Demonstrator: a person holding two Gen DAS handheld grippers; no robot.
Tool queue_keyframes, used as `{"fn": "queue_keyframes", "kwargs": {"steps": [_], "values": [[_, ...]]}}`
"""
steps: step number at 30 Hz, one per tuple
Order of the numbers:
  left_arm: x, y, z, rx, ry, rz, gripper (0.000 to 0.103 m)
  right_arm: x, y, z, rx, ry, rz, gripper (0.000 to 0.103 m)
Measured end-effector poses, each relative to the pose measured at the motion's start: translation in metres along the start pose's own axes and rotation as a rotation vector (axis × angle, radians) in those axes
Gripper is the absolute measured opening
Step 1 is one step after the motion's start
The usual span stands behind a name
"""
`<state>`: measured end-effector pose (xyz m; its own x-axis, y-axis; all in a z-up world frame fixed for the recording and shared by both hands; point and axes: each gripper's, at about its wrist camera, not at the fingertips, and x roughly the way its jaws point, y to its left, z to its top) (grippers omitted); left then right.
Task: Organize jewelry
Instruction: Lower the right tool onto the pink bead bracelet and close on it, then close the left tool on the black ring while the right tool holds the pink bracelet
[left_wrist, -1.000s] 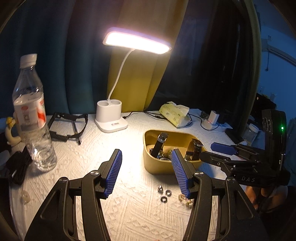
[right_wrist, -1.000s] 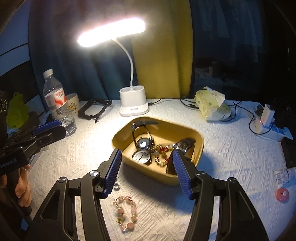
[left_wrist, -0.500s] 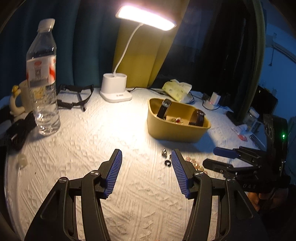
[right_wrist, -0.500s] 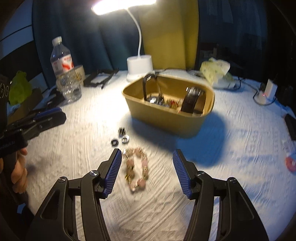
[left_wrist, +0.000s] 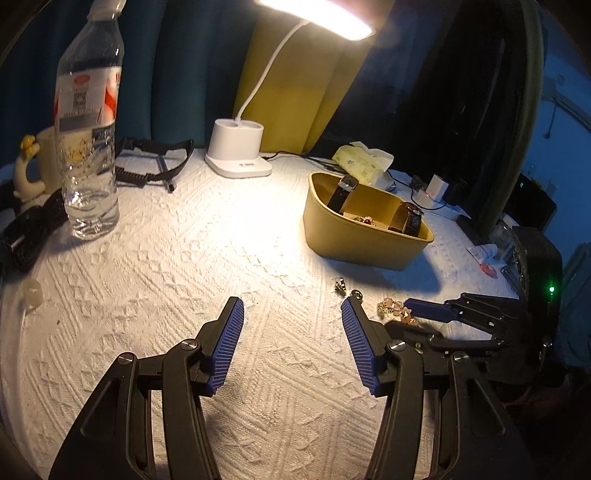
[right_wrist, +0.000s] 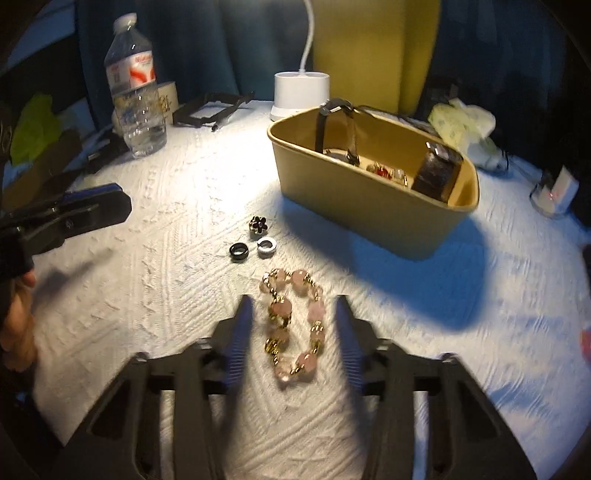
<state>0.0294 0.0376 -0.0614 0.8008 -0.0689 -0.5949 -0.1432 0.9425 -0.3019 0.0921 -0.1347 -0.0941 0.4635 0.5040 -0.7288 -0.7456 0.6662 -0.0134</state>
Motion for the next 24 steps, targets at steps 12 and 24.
{"fn": "queue_keyframes", "kwargs": {"steps": [12,24], "values": [[0.014,0.0,0.006,0.008,0.035,0.012,0.059,-0.003,-0.013,0.007,0.043,-0.032,0.025,0.013],[0.03,-0.022,0.012,0.069,0.063,0.036,0.059,-0.018,-0.043,0.013,0.092,-0.111,0.018,0.013]]}}
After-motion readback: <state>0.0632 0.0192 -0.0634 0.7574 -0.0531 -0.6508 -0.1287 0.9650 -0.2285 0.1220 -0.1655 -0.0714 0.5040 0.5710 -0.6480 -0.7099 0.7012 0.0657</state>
